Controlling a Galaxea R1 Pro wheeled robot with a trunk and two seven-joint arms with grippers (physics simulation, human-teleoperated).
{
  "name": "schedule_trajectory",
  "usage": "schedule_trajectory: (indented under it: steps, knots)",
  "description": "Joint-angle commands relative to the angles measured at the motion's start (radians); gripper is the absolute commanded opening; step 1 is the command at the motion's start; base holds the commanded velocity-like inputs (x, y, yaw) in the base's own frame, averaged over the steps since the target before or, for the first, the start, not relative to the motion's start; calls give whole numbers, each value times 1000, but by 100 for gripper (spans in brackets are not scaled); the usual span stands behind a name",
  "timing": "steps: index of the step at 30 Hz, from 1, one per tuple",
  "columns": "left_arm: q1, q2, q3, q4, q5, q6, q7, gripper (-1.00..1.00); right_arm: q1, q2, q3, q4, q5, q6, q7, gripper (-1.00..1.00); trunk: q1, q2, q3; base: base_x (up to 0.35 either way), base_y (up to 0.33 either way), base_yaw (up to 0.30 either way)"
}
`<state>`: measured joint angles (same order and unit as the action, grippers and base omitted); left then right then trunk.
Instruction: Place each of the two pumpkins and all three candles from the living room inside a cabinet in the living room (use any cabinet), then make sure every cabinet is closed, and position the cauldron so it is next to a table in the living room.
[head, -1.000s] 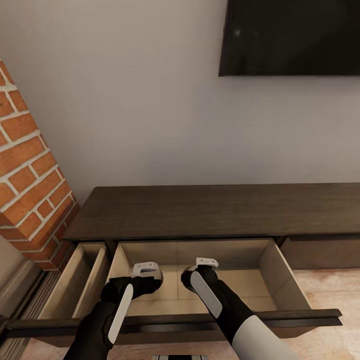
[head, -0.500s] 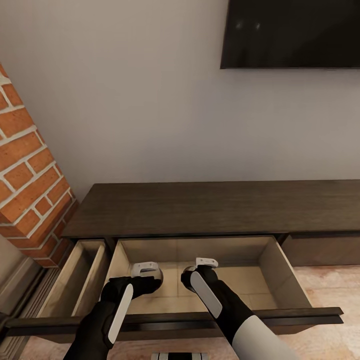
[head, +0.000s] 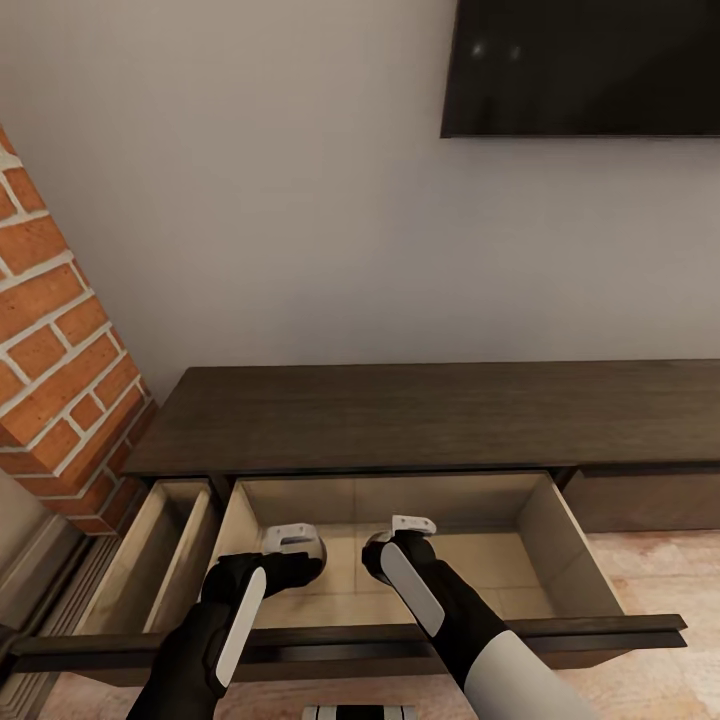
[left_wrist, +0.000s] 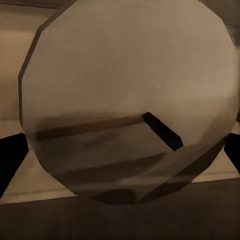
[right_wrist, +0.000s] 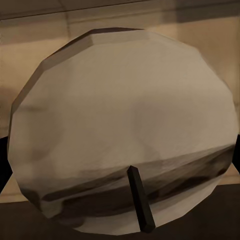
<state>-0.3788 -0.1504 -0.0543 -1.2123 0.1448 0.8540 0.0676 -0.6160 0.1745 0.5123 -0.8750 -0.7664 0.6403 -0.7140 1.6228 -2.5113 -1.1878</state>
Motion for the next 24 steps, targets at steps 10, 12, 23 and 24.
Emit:
schedule_trajectory:
  steps: [10, 12, 23, 24]
  knots:
    - [0, 1, 3, -1, 12, 6, 6, 100, -1, 0, 2, -1, -10, -2, -10, 100, 0, 0, -1, 0, 0, 0]
    - [-1, 1, 4, -3, 12, 6, 5, 100, -1, 0, 5, -1, -10, -2, -10, 100, 0, 0, -1, 0, 0, 0]
    - [-1, 0, 4, -13, 13, 18, 4, 100, -1, 0, 7, -1, -10, -2, -10, 100, -2, 1, 18, 0, 0, 0]
    - [-1, 0, 4, -14, 13, 19, 4, 100, -1, 0, 6, -1, -10, -2, -10, 100, -2, 1, 18, 0, 0, 0]
